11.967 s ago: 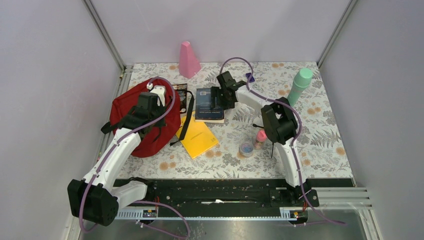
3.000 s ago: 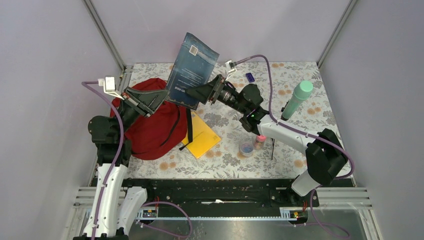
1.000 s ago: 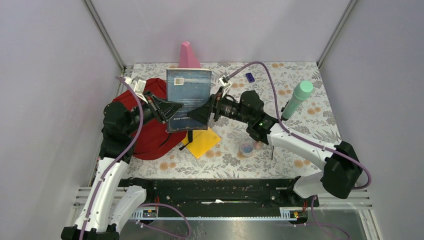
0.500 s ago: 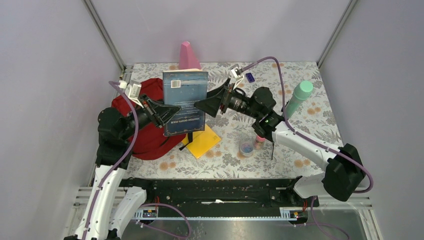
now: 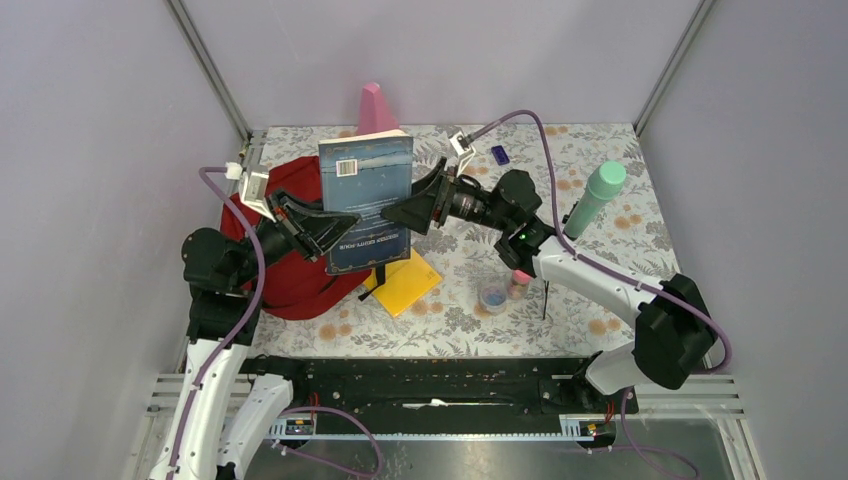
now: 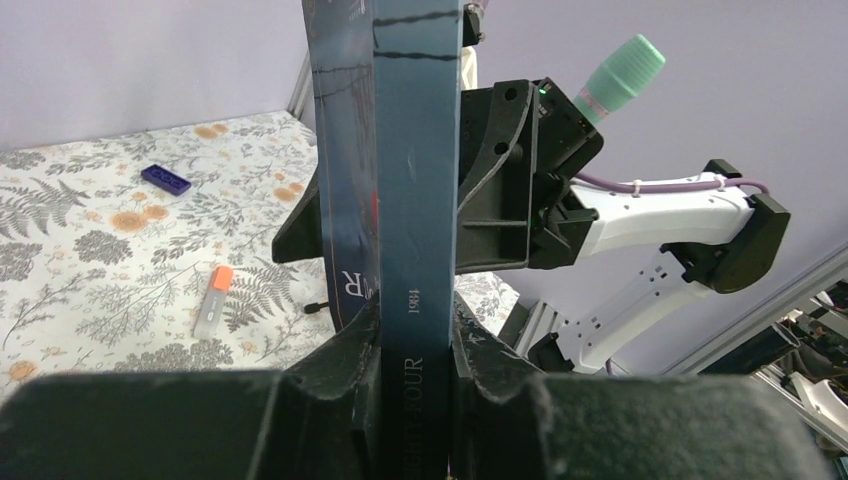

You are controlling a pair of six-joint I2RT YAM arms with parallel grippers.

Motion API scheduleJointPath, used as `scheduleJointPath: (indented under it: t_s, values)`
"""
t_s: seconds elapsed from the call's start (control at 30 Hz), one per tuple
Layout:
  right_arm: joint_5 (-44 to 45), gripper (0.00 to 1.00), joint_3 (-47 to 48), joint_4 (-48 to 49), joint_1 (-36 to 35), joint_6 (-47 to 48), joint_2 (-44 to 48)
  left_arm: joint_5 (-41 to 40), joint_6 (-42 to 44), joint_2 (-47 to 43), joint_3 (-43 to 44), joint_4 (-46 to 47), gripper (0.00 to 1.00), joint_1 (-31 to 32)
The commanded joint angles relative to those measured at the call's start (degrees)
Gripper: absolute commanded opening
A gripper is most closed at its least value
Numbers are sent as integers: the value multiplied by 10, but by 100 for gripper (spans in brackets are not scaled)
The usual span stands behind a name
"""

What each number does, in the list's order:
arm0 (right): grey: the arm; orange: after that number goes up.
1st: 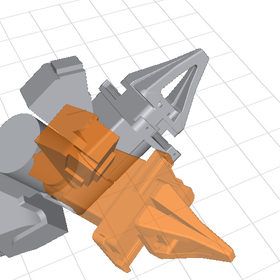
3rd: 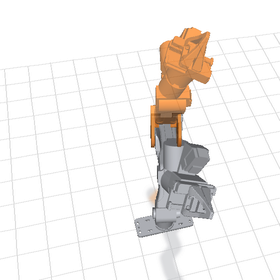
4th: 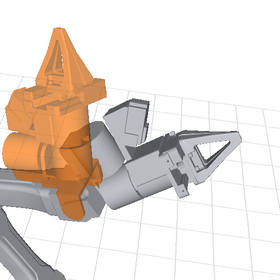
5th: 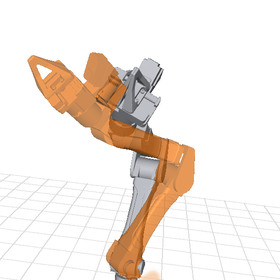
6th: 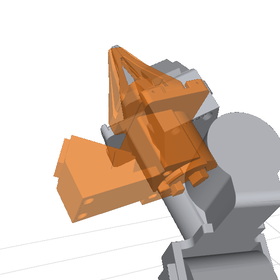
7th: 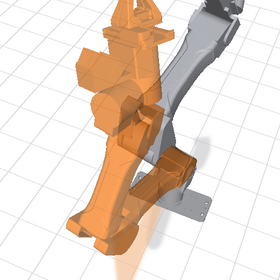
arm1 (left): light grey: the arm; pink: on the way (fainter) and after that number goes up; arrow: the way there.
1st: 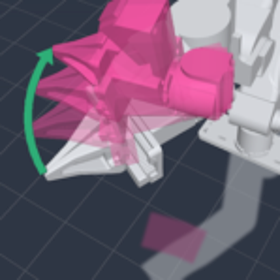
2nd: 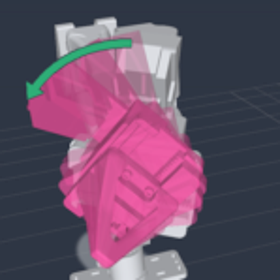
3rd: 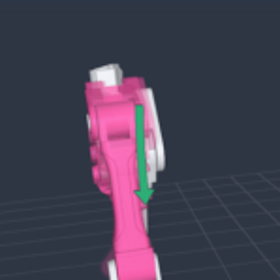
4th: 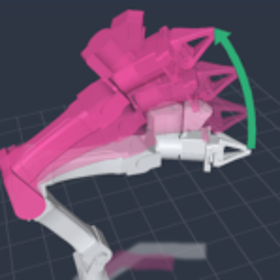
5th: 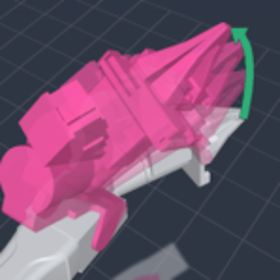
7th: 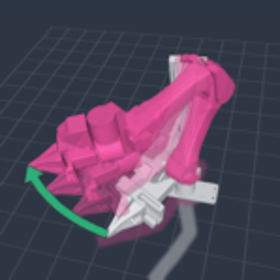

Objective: Pack the student bag
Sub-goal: Pick up the book from the center of the board.

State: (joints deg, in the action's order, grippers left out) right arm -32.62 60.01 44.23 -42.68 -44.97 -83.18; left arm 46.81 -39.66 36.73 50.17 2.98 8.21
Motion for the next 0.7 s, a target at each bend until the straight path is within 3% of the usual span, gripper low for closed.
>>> scheduleJointPath:
  t_s: [0.0, 0.23, 0.37, 0.57, 0.67]
  values:
    - [-61, 100, 37, 63, -3, -21, -10, 27, -37, -10, 44, 135, 0, 0]
    - [-133, 100, 75, 109, -13, -68, -25, 38, -88, 0, 18, 229, 0, -1]
    - [-143, 95, 75, 134, -17, -92, -23, 35, -65, 2, 19, 203, 0, 0]
    - [-146, 58, 65, 163, -17, -119, -16, -11, 51, -17, 40, 67, 0, 0]
    - [-146, 45, 64, 169, -17, -127, -14, -35, 83, -18, 46, 31, 0, 0]
